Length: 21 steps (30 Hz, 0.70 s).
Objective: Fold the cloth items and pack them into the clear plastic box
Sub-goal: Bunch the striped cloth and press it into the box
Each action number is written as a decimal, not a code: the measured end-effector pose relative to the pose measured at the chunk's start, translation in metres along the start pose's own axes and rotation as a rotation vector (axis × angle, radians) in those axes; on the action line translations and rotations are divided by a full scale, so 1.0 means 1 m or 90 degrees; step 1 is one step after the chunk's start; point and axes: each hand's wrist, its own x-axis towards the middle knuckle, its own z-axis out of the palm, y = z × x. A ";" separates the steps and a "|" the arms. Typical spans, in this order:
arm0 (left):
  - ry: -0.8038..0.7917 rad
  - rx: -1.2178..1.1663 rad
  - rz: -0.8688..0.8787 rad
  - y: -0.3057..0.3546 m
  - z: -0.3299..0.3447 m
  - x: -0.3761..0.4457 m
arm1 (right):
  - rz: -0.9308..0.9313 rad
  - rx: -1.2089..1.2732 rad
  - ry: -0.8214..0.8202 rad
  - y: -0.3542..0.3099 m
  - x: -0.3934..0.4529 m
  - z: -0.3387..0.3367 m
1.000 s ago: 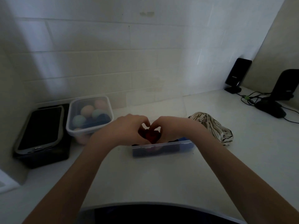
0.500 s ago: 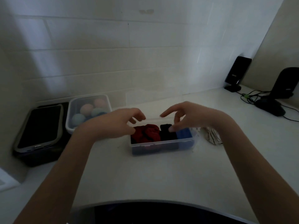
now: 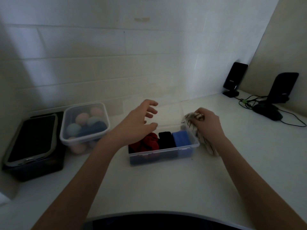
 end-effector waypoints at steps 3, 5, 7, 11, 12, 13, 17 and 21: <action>0.021 -0.061 0.006 0.006 0.008 0.008 | -0.075 0.107 0.103 -0.024 0.000 -0.020; -0.001 -0.120 -0.007 0.016 0.015 0.018 | -0.094 0.169 0.121 -0.044 -0.001 -0.031; -0.039 -0.180 -0.021 0.028 0.023 0.030 | -0.097 0.260 0.083 -0.063 -0.002 -0.038; 0.014 -0.248 -0.018 0.045 0.037 0.048 | -0.110 0.273 0.031 -0.077 -0.003 -0.034; 0.063 -0.317 -0.047 0.044 0.039 0.051 | -0.106 0.261 0.032 -0.076 -0.003 -0.032; 0.102 -0.411 -0.078 0.043 0.039 0.053 | -0.097 0.248 0.036 -0.074 -0.003 -0.031; 0.134 -0.678 -0.124 0.031 0.037 0.059 | -0.049 0.245 0.001 -0.064 -0.004 -0.028; 0.058 -1.012 -0.244 0.020 0.025 0.058 | 0.083 0.477 -0.046 -0.060 -0.006 -0.030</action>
